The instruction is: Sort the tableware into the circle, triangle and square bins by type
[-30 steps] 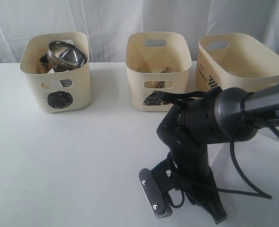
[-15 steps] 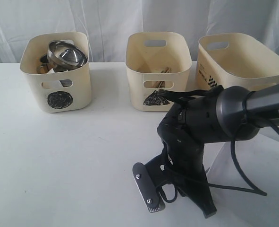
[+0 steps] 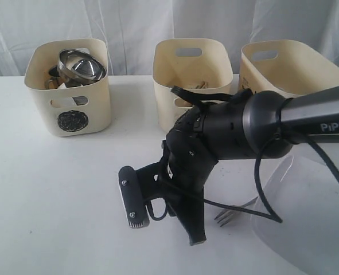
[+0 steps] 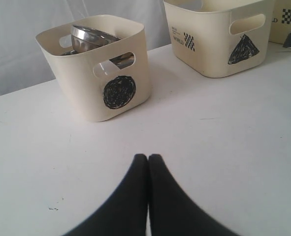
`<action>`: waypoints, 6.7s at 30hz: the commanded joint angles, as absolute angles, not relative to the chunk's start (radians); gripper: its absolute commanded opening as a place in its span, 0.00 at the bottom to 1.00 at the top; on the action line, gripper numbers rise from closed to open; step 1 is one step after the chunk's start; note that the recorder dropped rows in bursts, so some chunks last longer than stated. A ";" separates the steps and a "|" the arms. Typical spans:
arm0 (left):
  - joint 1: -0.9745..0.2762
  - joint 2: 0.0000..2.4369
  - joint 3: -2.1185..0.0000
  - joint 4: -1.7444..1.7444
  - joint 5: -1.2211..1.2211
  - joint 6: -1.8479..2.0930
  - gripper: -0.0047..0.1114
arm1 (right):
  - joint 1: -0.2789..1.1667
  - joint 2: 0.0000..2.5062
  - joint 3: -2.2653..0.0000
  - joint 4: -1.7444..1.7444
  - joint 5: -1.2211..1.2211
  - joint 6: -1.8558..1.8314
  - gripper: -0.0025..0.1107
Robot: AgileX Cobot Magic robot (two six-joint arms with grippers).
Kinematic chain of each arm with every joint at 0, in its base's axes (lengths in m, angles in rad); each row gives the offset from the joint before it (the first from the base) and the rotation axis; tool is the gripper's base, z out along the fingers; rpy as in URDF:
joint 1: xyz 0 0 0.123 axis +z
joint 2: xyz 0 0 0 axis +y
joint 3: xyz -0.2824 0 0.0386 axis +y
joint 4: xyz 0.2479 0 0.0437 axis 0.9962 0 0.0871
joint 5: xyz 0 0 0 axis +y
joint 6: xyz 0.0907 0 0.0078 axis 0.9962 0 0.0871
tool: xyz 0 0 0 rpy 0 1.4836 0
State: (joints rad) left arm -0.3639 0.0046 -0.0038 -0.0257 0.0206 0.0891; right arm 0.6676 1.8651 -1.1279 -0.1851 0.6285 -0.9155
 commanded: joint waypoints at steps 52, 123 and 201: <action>-0.361 0.000 0.000 -0.029 0.031 0.093 0.04 | 0.605 1.912 -1.103 -0.442 0.900 -0.753 0.63; -0.361 0.000 0.000 -0.029 0.037 0.093 0.04 | 0.546 1.908 -1.233 -0.373 0.915 -0.534 0.57; -0.361 0.000 0.000 -0.029 0.037 0.093 0.04 | 0.547 1.739 -1.294 -0.034 0.610 -0.381 0.05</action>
State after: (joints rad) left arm -0.3623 0.0046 -0.0038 -0.0257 0.0380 0.0912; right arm 0.5526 1.7926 -1.2869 -0.0447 0.6308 -0.4630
